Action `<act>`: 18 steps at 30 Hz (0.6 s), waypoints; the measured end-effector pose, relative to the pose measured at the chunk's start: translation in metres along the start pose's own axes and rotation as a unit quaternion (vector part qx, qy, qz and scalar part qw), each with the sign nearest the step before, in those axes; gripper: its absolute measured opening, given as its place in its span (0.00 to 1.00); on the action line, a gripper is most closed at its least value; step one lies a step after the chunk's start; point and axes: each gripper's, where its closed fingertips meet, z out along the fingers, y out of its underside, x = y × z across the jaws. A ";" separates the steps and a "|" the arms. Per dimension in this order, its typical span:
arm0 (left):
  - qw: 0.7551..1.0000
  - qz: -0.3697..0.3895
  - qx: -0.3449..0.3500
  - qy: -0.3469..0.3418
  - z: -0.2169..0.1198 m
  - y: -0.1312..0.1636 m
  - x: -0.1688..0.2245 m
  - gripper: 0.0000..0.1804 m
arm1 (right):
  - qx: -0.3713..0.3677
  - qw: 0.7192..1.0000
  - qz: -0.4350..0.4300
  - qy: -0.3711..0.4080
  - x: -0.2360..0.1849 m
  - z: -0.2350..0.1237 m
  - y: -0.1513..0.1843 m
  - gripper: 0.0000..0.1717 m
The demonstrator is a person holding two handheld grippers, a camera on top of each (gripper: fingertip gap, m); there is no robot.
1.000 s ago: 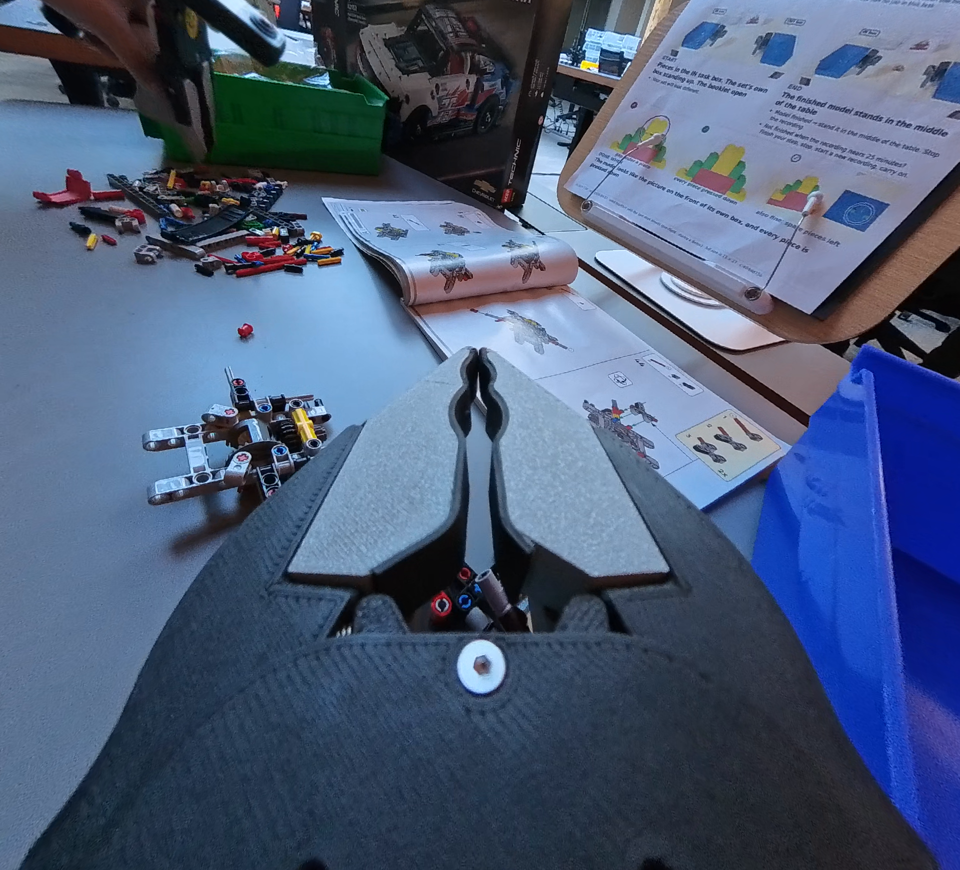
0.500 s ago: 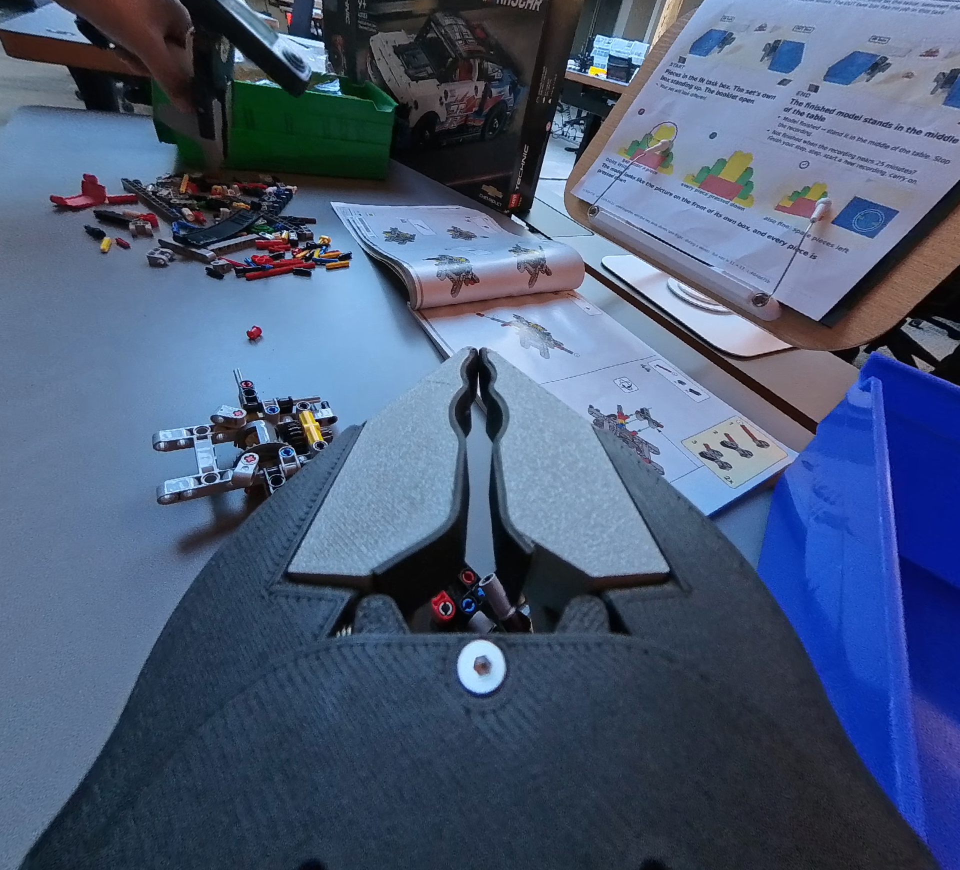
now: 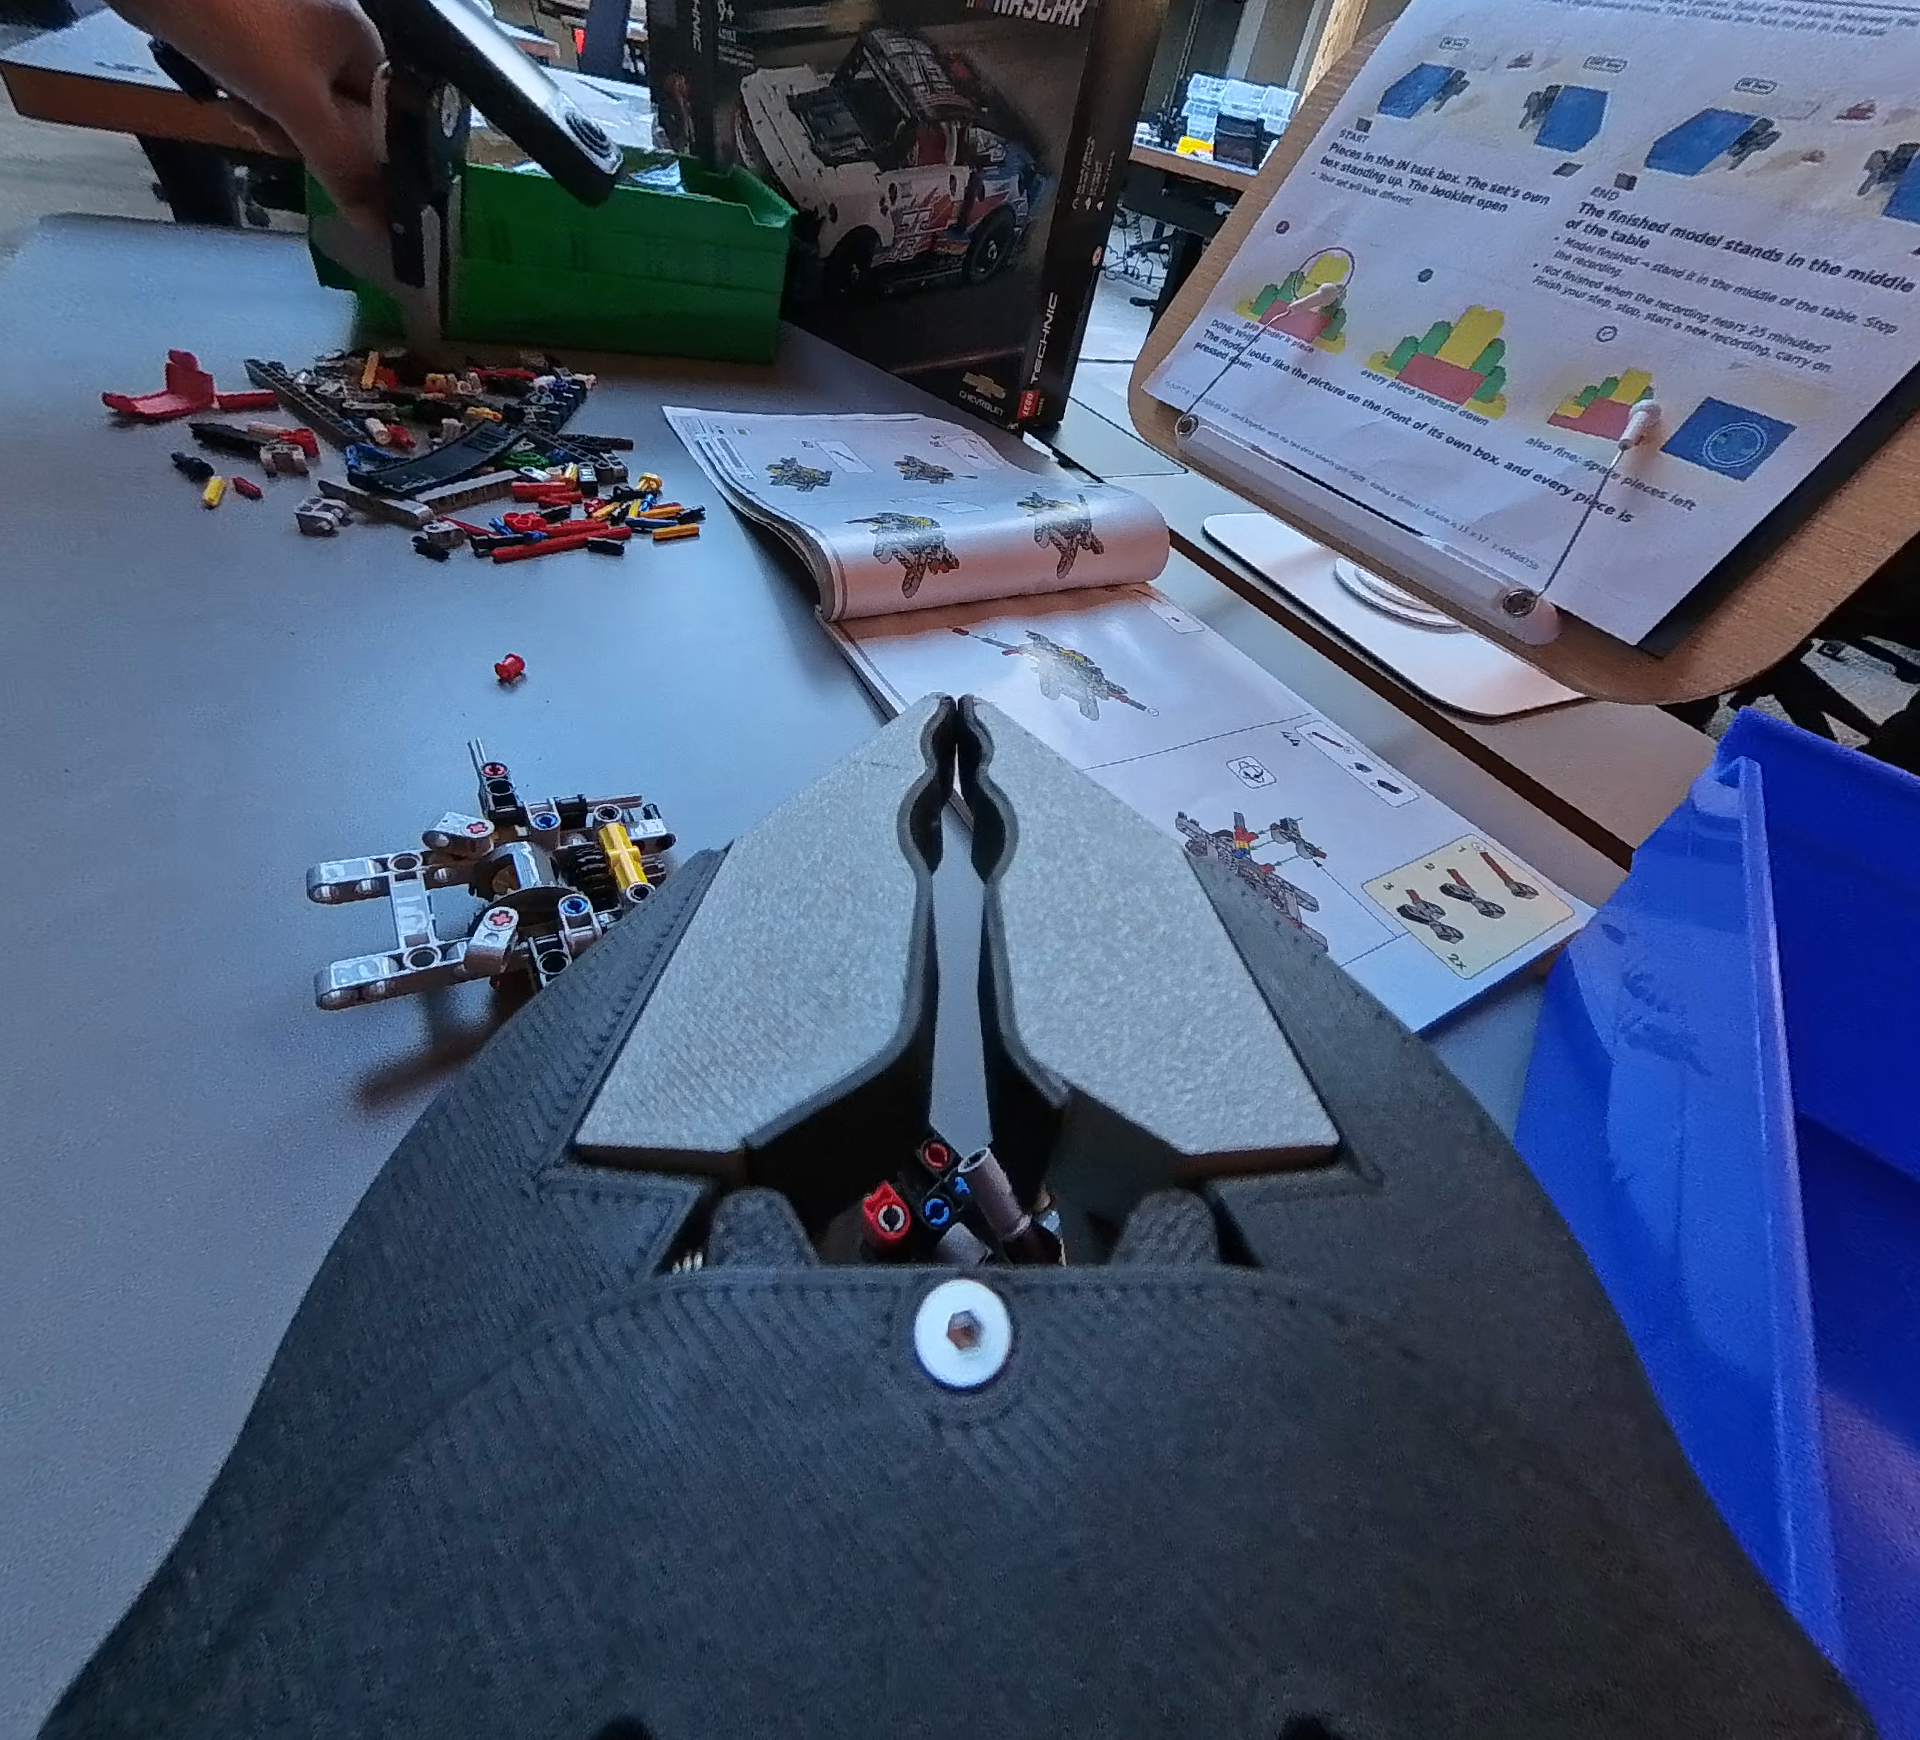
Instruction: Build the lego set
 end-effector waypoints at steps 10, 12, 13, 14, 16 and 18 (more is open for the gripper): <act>0.990 0.057 0.132 -0.001 -0.087 -0.041 0.040 0.04 | -0.002 1.000 0.000 -0.001 0.000 0.001 0.001 0.00; 0.978 0.099 0.181 0.028 -0.115 -0.059 0.082 0.04 | -0.002 1.000 0.000 -0.001 0.000 0.001 0.001 0.00; 0.971 0.127 0.200 0.038 -0.128 -0.068 0.105 0.04 | -0.002 1.000 -0.001 -0.001 0.000 0.001 0.001 0.00; 0.962 0.159 0.216 0.045 -0.138 -0.076 0.130 0.04 | -0.002 1.000 -0.001 -0.002 0.000 0.002 0.001 0.00; 0.943 0.224 0.238 0.060 -0.153 -0.091 0.182 0.04 | -0.003 1.000 -0.002 -0.003 -0.001 0.002 0.001 0.00; 0.924 0.271 0.258 0.075 -0.160 -0.108 0.231 0.04 | -0.003 1.000 -0.003 -0.005 -0.002 0.002 0.001 0.00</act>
